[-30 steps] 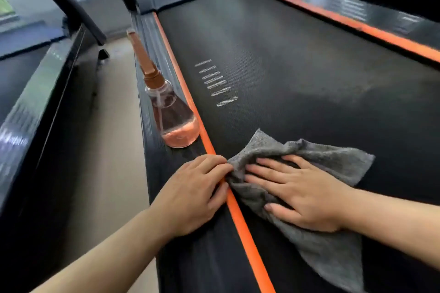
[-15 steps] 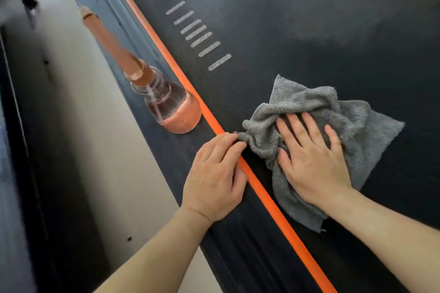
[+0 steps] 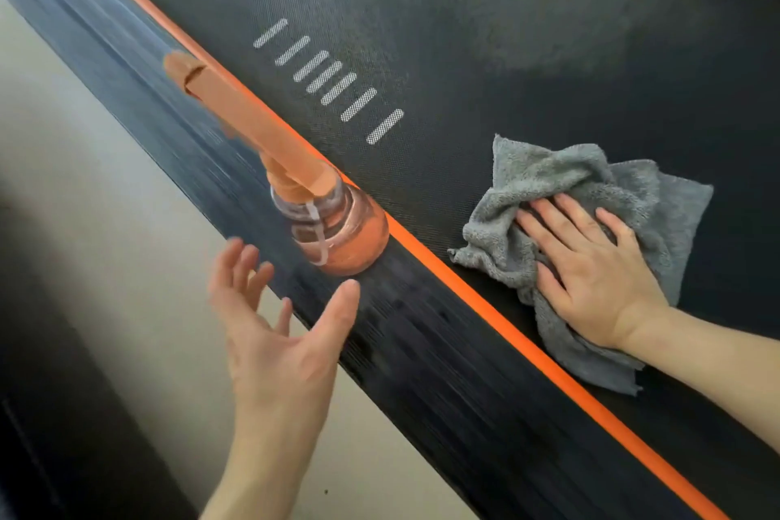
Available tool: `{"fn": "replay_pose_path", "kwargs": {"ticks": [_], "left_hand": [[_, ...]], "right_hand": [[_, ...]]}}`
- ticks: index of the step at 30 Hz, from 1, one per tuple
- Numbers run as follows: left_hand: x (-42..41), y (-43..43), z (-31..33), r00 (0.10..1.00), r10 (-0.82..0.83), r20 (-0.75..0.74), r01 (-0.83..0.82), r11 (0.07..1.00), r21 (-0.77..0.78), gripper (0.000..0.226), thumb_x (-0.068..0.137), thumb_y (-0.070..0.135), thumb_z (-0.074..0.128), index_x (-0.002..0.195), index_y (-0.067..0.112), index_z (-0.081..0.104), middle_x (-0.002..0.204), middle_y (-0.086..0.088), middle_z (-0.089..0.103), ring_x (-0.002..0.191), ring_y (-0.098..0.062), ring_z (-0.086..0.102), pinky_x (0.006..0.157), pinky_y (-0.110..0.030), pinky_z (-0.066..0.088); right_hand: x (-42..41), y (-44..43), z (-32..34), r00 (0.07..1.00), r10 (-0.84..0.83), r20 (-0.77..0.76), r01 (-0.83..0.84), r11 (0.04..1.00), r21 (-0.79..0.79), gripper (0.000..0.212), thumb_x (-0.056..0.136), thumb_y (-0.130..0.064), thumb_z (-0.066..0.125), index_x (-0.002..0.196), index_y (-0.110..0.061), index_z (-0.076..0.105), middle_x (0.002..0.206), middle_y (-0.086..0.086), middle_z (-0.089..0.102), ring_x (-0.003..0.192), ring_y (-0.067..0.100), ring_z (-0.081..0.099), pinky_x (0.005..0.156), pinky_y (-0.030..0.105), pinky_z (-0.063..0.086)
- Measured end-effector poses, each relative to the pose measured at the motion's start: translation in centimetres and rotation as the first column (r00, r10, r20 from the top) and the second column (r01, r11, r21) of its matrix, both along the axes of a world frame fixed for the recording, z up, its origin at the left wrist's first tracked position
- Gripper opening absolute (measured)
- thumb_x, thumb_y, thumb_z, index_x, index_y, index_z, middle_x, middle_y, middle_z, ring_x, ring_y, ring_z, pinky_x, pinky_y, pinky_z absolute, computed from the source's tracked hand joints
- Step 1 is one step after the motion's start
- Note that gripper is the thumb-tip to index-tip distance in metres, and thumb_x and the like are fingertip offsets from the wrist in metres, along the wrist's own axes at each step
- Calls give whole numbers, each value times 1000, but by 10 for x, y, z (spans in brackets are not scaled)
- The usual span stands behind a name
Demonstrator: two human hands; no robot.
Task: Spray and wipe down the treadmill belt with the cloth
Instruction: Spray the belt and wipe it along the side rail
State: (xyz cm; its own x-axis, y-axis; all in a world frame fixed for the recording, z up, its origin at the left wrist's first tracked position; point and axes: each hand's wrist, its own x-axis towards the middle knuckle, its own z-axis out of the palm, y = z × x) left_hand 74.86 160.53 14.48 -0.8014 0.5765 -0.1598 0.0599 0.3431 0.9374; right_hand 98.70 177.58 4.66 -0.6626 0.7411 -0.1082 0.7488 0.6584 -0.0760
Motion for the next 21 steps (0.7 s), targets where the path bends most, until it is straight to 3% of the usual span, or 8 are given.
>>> {"fn": "replay_pose_path", "kwargs": {"ticks": [3,6,8,11,13,15,19,21], "left_hand": [[-18,28,15,983,-179,-31,181,981,72,99,64,49,78,147,41,26,144,19,46,132,4,43,108,-24,35],[-20,57,20,980,-195,-49,201,965,169,51,80,33,73,125,44,52,105,27,63,102,3,59,91,-17,44],[-20,70,21,990,-137,-38,142,970,196,30,87,19,66,108,39,56,83,22,60,80,1,57,78,-14,45],[-38,86,23,963,-270,-16,269,950,161,29,79,16,63,100,33,55,83,11,58,78,-13,58,72,-31,50],[-61,106,30,905,-425,5,424,904,62,28,74,19,64,96,34,58,86,10,61,81,-11,60,71,-31,55],[-74,126,31,878,-478,22,478,878,-19,17,70,26,66,86,22,61,74,5,61,69,-13,59,62,-29,54],[-73,158,33,861,-491,131,503,860,-84,34,69,40,70,70,14,48,56,-12,42,50,-44,44,48,-60,47],[-73,172,41,831,-536,149,550,832,-76,27,69,36,67,75,14,53,58,-13,44,53,-41,47,55,-59,50]], "right_hand": [[-3,2,5,1000,-22,8,22,1000,-6,60,95,-43,28,153,-27,31,158,0,35,146,23,30,113,53,23],[-3,3,7,999,-31,43,32,999,-41,62,95,-43,29,154,-27,28,159,0,35,147,22,29,113,53,24],[1,0,6,998,-21,61,24,998,-58,63,95,-44,30,155,-27,25,159,-1,33,147,21,27,113,53,25],[-1,-8,8,994,-95,56,98,993,-68,61,95,-43,30,154,-25,25,158,1,36,147,20,26,112,53,25],[-27,-5,10,971,-236,33,238,968,-82,60,97,-41,28,152,-20,31,157,4,38,147,22,27,111,55,25],[-56,4,8,950,-309,34,311,946,-93,60,97,-41,28,151,-16,37,157,6,38,147,26,28,110,58,24],[-114,26,10,982,-184,35,187,974,-128,61,95,-45,30,149,-19,42,156,2,40,146,25,30,111,57,20],[-146,41,16,993,-115,22,117,982,-148,63,94,-48,31,150,-22,42,157,0,40,147,23,28,112,56,17]]}}
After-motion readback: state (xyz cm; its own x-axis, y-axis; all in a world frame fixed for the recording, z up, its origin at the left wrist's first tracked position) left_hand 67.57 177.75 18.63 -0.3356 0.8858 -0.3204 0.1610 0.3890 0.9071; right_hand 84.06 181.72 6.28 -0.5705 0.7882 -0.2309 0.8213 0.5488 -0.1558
